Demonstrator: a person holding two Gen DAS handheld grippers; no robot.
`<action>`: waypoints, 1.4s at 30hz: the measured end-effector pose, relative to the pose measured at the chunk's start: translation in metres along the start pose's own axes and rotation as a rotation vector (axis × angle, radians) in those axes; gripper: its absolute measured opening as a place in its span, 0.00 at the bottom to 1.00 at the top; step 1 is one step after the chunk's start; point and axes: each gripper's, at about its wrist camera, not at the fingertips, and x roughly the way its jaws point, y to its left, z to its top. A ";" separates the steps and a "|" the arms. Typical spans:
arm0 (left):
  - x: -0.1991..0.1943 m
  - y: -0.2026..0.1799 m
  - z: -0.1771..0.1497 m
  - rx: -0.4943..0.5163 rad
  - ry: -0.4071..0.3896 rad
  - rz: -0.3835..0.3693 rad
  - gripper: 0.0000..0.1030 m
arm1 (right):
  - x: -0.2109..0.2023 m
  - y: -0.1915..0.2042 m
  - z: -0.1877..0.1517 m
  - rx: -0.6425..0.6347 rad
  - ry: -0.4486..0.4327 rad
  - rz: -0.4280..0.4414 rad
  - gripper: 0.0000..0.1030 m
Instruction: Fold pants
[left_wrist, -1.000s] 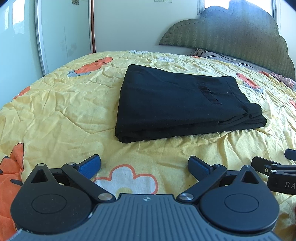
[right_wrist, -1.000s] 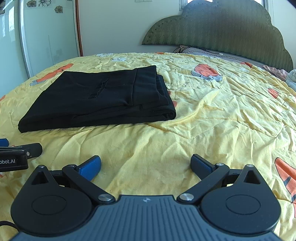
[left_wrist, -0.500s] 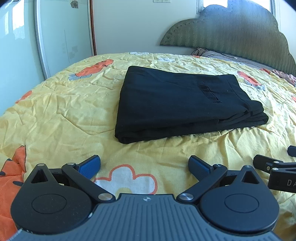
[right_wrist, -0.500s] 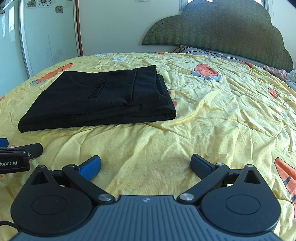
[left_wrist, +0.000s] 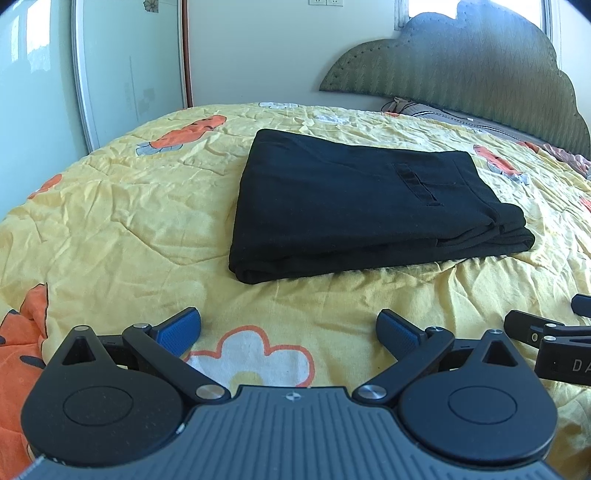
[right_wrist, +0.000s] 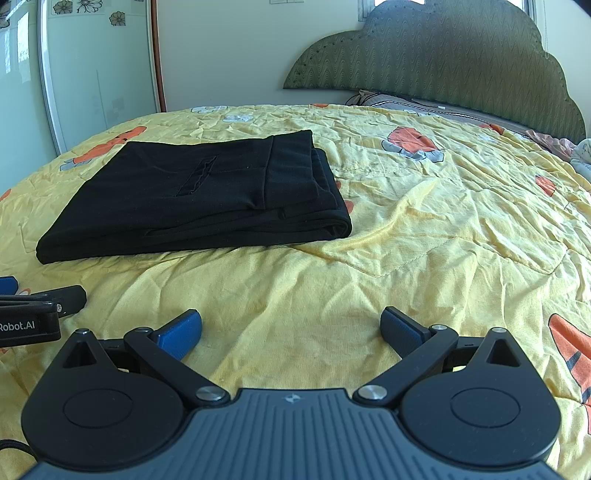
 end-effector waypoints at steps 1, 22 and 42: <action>0.000 -0.002 0.000 0.001 0.000 0.001 1.00 | 0.000 0.000 0.000 0.000 0.000 0.000 1.00; 0.000 -0.002 0.000 0.001 0.000 0.001 1.00 | 0.000 0.000 0.000 0.000 0.000 0.000 1.00; 0.000 -0.003 0.000 0.001 0.000 0.001 1.00 | 0.001 0.000 0.000 0.000 0.000 0.000 1.00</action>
